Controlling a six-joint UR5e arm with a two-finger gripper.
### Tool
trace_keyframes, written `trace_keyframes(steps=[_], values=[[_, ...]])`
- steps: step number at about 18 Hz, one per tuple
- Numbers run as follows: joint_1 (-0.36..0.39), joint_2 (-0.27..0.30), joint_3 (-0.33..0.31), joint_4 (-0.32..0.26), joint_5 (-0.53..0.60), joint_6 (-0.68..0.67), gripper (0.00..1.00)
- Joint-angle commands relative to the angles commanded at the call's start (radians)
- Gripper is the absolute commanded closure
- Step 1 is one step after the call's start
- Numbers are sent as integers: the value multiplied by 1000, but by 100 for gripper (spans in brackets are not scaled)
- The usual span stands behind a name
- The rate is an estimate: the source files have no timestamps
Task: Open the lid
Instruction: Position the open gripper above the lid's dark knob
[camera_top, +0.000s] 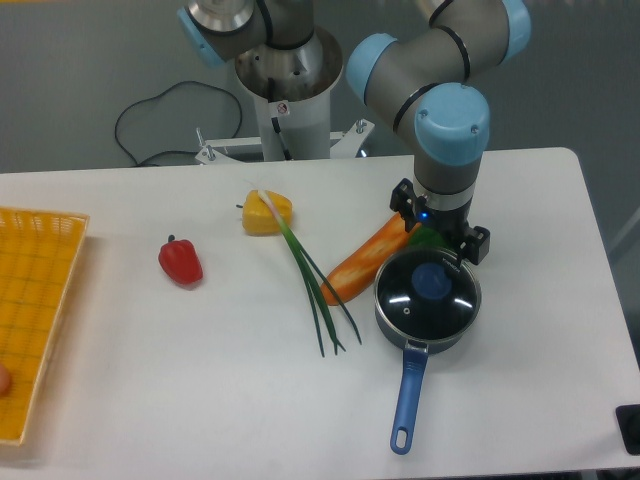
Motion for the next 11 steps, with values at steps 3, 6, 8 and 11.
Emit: trace_keyframes(steps=[3, 6, 8, 11], values=[[3, -5, 6, 3, -3, 37, 0], [3, -18, 9, 21, -2, 115, 0], [-3, -35, 9, 35, -3, 121, 0], [-28, -46, 11, 43, -5, 126, 0]])
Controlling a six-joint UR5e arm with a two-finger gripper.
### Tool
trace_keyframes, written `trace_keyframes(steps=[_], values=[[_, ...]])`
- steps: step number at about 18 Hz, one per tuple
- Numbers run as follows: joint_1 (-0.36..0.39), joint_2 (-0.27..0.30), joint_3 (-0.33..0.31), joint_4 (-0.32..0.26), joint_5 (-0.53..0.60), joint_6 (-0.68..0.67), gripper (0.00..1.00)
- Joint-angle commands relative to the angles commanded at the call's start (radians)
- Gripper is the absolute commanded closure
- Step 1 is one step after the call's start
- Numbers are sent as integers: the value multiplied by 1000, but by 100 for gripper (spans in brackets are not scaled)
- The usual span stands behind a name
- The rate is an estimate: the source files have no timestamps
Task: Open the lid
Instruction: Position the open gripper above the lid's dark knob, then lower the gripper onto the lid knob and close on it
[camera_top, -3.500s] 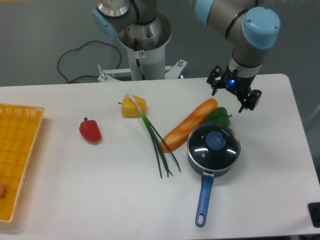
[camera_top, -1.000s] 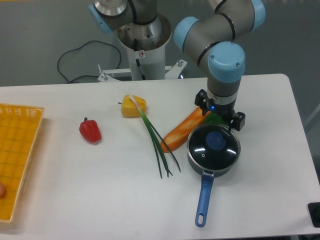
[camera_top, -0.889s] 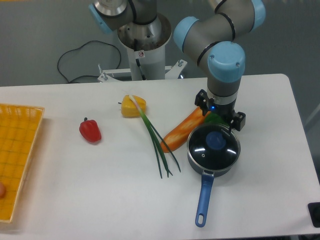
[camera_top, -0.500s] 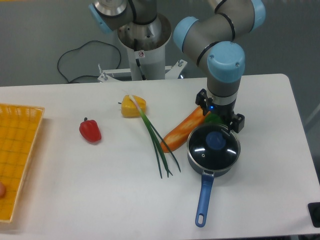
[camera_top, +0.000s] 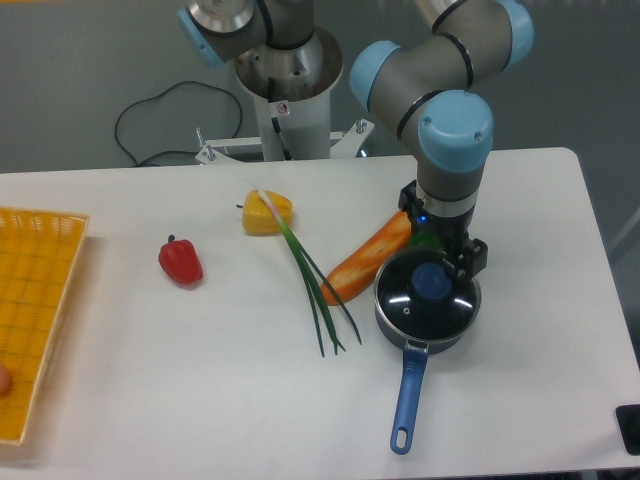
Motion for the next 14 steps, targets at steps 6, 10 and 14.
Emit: trace_keyframes(steps=[6, 10, 14], values=[[-11, -2, -2, 3, -11, 66, 0], [-23, -8, 0, 5, -11, 68, 0], [-34, -29, 2, 32, -12, 87, 0]])
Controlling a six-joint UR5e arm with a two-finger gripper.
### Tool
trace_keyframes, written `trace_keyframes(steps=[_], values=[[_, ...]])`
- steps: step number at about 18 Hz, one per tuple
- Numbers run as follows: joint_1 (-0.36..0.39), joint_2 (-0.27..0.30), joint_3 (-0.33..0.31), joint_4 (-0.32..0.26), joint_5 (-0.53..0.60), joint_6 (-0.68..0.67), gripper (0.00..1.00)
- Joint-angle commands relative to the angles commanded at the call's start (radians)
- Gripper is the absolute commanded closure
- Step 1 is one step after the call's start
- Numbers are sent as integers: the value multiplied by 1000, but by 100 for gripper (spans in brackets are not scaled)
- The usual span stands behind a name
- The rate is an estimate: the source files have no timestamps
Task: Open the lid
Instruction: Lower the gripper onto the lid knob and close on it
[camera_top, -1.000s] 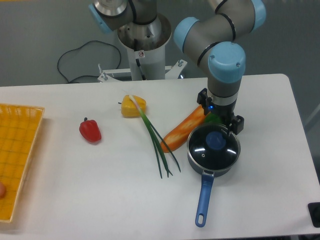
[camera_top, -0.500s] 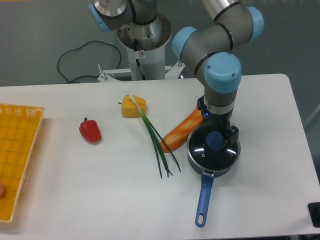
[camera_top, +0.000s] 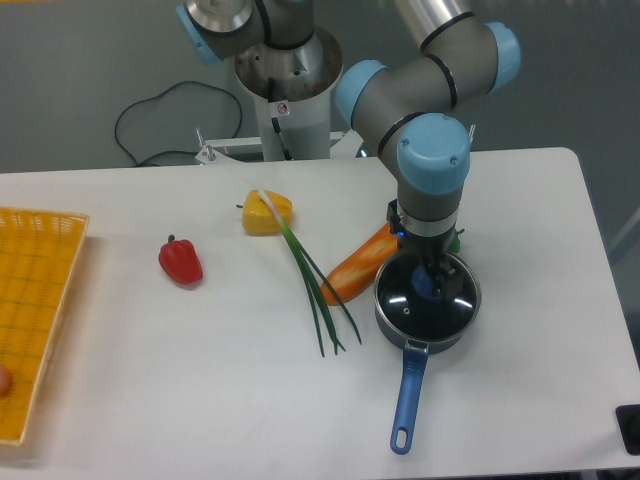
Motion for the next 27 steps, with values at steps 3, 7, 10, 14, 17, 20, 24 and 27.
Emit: trace_keyframes(steps=[3, 7, 10, 14, 17, 20, 24, 27], values=[[-9, -17, 2, 8, 2, 0, 0], [-12, -22, 9, 8, 3, 0, 0], [-6, -31, 21, 8, 8, 2, 0], [4, -37, 22, 6, 5, 2, 0], [23, -41, 17, 6, -18, 0, 0], [43, -40, 8, 5, -52, 2, 0], [44, -41, 5, 0, -61, 0, 0], [43, -41, 0, -1, -60, -2, 0]])
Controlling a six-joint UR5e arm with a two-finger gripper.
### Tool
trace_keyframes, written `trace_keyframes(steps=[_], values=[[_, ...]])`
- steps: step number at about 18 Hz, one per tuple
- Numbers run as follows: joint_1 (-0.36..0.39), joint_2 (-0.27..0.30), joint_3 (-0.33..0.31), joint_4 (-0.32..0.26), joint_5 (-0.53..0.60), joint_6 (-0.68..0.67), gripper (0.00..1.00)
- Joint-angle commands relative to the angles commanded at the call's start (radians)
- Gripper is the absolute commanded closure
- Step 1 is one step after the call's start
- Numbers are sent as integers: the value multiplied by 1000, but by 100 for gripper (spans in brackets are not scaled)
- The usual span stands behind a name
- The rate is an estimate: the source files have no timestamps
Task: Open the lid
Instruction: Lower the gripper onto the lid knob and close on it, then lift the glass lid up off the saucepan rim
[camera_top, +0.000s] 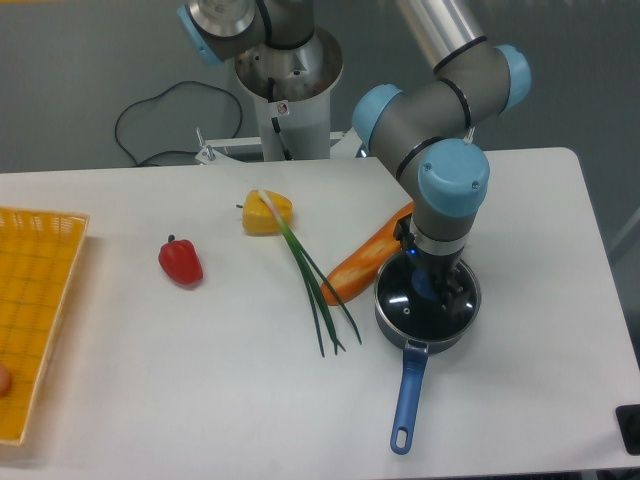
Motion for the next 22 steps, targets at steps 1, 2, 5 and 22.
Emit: trace_keyframes(steps=[1, 2, 5, 22], values=[[0, 0, 0, 0, 0, 0, 0], [0, 0, 0, -2, 0, 0, 0], [9, 0, 0, -2, -1, 0, 0], [21, -6, -3, -5, 0, -6, 34]])
